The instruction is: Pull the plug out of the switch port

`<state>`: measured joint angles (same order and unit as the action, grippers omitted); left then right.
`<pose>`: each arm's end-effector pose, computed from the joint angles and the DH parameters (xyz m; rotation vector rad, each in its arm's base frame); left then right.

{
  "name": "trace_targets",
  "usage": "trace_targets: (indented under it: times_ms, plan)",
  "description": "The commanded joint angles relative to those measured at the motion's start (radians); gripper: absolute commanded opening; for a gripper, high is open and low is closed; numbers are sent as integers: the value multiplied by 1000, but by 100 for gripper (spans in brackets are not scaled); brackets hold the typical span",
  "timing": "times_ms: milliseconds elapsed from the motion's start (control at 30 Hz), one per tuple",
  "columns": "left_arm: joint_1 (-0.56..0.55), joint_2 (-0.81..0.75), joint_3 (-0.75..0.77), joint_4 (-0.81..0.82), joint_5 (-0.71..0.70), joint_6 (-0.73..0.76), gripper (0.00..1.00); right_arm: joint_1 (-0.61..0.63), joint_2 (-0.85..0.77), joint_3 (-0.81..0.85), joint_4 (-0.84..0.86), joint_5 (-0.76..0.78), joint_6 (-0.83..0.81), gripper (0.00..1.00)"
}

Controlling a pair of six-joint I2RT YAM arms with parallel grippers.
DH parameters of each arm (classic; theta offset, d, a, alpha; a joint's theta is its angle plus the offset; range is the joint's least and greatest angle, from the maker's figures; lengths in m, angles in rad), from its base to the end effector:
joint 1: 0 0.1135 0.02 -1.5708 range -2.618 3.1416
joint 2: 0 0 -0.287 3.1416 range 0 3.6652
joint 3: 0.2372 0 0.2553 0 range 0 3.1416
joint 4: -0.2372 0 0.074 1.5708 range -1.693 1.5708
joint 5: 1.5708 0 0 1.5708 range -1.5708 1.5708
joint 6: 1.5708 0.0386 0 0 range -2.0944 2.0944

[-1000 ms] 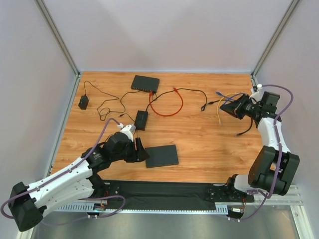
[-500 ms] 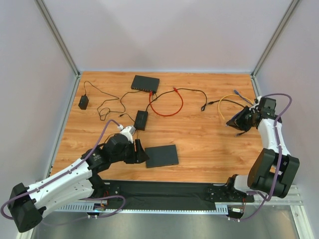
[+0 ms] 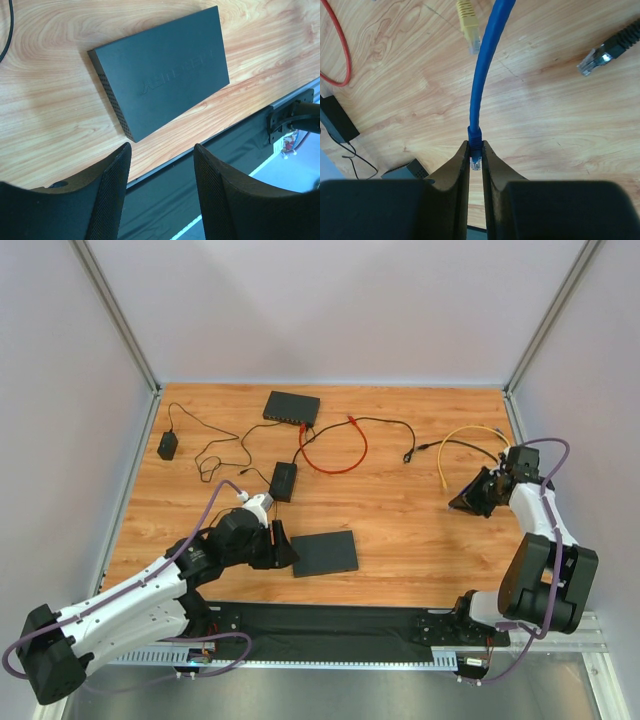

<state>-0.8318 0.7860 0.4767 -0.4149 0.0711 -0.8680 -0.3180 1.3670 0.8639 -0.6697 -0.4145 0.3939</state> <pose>0.1031 -0.1172 0.2236 -0.0051 2.4855 -0.8994 0.2429 -0.0636 0.2267 0.8343 2.5729 0.5885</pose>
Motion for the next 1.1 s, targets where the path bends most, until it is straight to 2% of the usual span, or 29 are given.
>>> trace_targets:
  times_ms: [0,133,300,400,600,700,733,833,933,967,1067]
  plan:
    - [-3,-8,8,24,6,14,61,13,-9,14,39,-9,-13,14]
    - [-3,-11,10,19,7,14,61,11,-8,7,28,17,-13,24]
    - [-3,-27,11,4,-4,20,61,13,-23,6,15,65,-12,46]
    - [-3,-31,11,-10,-13,23,61,26,-37,24,-2,91,-16,50]
    - [-3,-27,33,-86,-70,52,61,189,-95,78,-74,232,-20,50]
    - [-4,-18,53,-139,-100,72,61,313,-134,101,-103,292,-20,50]
    - [-3,-13,57,-148,-119,73,61,414,-146,104,-108,296,-12,50]
    - [-1,10,54,-180,-149,60,62,558,-134,103,-102,278,-1,50]
    - [-1,48,40,-162,-142,34,60,677,-106,81,-68,258,36,42]
    - [0,71,36,-138,-136,27,57,704,-100,57,-54,258,61,36]
    - [0,139,40,-116,-126,24,49,807,-74,24,-1,273,94,26]
